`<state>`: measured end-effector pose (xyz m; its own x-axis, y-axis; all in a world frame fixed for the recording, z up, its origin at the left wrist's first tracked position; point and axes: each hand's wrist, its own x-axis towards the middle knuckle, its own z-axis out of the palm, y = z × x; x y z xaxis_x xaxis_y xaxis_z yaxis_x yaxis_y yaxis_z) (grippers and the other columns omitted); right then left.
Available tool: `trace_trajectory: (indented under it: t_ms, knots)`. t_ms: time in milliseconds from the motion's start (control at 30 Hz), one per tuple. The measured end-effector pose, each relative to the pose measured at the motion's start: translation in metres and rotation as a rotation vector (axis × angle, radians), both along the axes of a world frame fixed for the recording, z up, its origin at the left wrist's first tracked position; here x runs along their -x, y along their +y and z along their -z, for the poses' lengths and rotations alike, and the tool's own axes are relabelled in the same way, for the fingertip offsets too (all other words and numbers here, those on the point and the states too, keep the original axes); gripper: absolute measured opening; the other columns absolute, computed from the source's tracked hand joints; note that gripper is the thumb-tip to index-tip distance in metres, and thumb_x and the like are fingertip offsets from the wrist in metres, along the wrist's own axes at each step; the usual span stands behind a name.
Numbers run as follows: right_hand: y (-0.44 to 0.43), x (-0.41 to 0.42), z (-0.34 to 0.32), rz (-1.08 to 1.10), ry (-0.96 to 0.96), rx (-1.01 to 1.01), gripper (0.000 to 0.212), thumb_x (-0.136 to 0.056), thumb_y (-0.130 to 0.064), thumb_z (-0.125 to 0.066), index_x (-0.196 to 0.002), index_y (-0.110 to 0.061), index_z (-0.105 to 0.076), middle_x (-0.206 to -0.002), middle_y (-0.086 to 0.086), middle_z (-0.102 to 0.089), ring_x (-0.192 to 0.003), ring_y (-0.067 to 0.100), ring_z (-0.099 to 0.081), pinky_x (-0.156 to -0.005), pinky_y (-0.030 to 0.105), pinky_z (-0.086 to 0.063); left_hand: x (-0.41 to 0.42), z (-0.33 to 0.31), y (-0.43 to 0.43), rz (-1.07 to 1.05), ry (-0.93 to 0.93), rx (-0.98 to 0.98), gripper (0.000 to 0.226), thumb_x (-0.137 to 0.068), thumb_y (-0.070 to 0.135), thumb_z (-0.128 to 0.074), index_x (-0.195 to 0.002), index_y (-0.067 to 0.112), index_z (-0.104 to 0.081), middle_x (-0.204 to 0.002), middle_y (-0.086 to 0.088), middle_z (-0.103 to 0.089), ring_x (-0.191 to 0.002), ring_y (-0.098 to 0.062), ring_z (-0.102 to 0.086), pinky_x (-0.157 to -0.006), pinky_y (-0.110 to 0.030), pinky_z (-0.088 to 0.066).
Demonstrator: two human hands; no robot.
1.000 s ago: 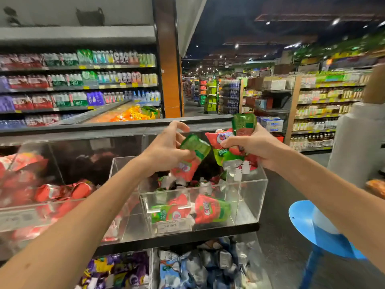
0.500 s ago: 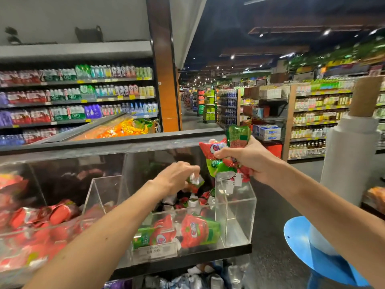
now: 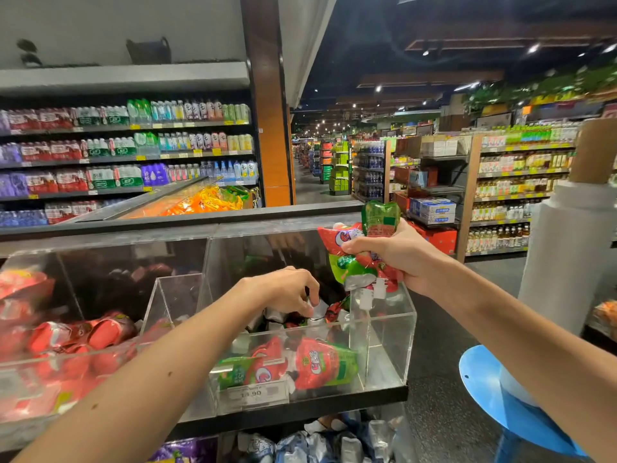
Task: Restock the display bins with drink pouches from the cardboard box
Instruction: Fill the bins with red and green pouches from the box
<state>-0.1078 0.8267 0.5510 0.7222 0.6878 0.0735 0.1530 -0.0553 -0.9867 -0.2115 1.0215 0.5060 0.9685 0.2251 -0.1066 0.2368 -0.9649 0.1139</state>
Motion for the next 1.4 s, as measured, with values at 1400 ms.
trace_trajectory:
  t_ms: [1400]
  knots:
    - [-0.023,-0.016,0.006,0.054,0.063,-0.139,0.059,-0.074,-0.039,-0.084,-0.12,-0.024,-0.049,-0.112,0.005,-0.067,-0.094,0.021,-0.07,-0.068,0.035,-0.056,-0.085,0.022,-0.014,-0.545,-0.288,0.386,0.039,-0.088,0.038,-0.073,-0.113,0.008,-0.069,-0.113,-0.01,-0.069,-0.104,-0.025,-0.065,-0.091,-0.033,-0.053]
